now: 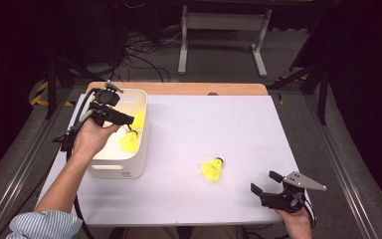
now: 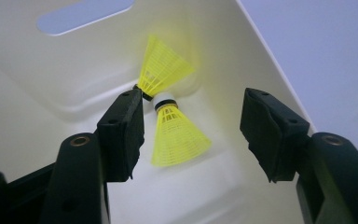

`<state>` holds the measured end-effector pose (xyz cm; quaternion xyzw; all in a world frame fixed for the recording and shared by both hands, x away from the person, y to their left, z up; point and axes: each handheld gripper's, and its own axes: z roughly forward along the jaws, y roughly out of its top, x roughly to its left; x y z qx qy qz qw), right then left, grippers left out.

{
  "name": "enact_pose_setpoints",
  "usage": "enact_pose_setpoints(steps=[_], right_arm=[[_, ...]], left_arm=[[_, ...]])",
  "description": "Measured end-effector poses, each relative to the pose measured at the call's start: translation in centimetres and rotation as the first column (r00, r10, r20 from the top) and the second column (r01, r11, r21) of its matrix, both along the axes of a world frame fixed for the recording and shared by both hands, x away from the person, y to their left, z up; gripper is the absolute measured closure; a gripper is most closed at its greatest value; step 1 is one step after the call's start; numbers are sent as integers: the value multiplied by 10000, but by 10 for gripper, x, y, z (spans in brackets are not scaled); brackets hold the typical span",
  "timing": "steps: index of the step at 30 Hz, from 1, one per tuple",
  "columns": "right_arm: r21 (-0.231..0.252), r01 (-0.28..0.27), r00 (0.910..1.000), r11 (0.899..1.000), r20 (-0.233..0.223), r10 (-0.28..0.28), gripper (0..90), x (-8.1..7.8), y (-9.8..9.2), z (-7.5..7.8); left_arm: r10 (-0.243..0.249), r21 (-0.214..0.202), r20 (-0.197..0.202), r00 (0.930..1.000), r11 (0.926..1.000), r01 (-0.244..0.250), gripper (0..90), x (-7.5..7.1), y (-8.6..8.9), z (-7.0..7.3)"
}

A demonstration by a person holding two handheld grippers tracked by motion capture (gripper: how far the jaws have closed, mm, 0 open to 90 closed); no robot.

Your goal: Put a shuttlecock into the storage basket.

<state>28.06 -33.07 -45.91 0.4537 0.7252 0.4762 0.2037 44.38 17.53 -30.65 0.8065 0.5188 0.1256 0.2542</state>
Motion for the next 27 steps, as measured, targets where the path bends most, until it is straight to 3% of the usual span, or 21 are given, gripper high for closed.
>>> enact_pose_setpoints(steps=[27], right_arm=[[0, -2, 10000, 10000, 0, 2, 97, 0, 0, 0]], left_arm=[[-446, -129, 168, 9989, 9989, 448, 368, -7, -15, 7]])
